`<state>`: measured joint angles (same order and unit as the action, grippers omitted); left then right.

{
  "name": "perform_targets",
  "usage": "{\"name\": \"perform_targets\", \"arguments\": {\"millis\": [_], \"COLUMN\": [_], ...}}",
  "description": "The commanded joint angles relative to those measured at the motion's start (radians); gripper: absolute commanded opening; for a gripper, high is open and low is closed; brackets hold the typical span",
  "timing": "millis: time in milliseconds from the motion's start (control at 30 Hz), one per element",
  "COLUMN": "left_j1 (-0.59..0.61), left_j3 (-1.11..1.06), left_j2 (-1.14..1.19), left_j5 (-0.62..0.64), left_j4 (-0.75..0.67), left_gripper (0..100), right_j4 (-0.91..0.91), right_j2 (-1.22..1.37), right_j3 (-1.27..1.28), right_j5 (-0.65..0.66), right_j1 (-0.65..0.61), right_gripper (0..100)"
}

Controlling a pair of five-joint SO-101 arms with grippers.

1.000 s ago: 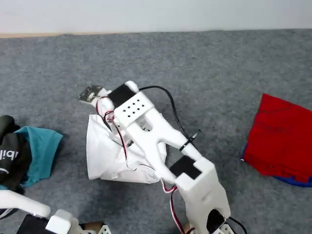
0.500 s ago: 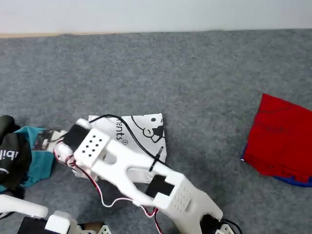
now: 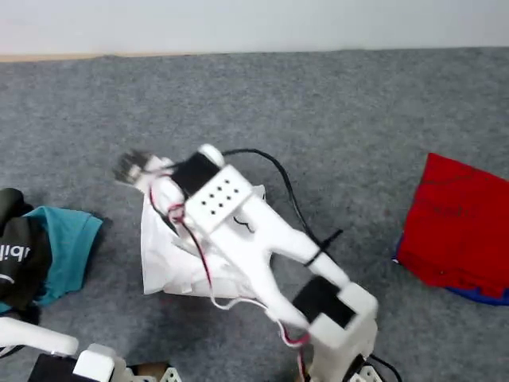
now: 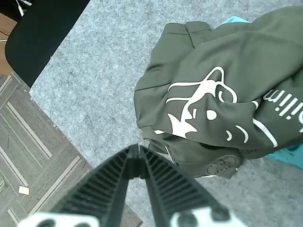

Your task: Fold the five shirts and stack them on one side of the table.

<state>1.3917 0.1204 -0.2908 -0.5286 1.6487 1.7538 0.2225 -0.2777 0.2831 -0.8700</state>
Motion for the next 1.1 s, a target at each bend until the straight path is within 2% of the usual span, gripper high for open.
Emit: {"name": "perform_targets", "arguments": {"millis": [0,233,333,467,700,867,1067], "left_j1": [0.008,0.008,0.008,0.008,0.008,-0.008,-0.020], "left_j3": [0.010,0.007,0.007,0.007,0.005,0.005,0.007], "left_j2": [-0.034,-0.032,-0.032,-0.032,-0.029,-0.032,-0.034], "left_j5": [0.011,0.011,0.011,0.011,0.011,0.011,0.011], "left_j4": [-0.018,-0.017,-0.017,-0.017,-0.017,-0.015,-0.003], "left_gripper": [1,1,1,1,1,1,1], "right_j4": [0.021,-0.254,-0.297,-0.202,-0.073,-0.122,-0.231], "right_j2": [-0.142,-0.160,-0.170,-0.208,-0.383,-0.357,-0.203], "right_j3": [0.227,0.709,0.806,0.732,0.419,0.374,0.451], "right_j5": [0.005,0.029,0.069,0.064,0.064,0.061,-0.032], "right_j1": [0.018,0.108,0.153,0.173,0.171,0.143,0.107], "right_gripper": [0.9,0.9,0.9,0.9,0.9,0.9,0.9]}}
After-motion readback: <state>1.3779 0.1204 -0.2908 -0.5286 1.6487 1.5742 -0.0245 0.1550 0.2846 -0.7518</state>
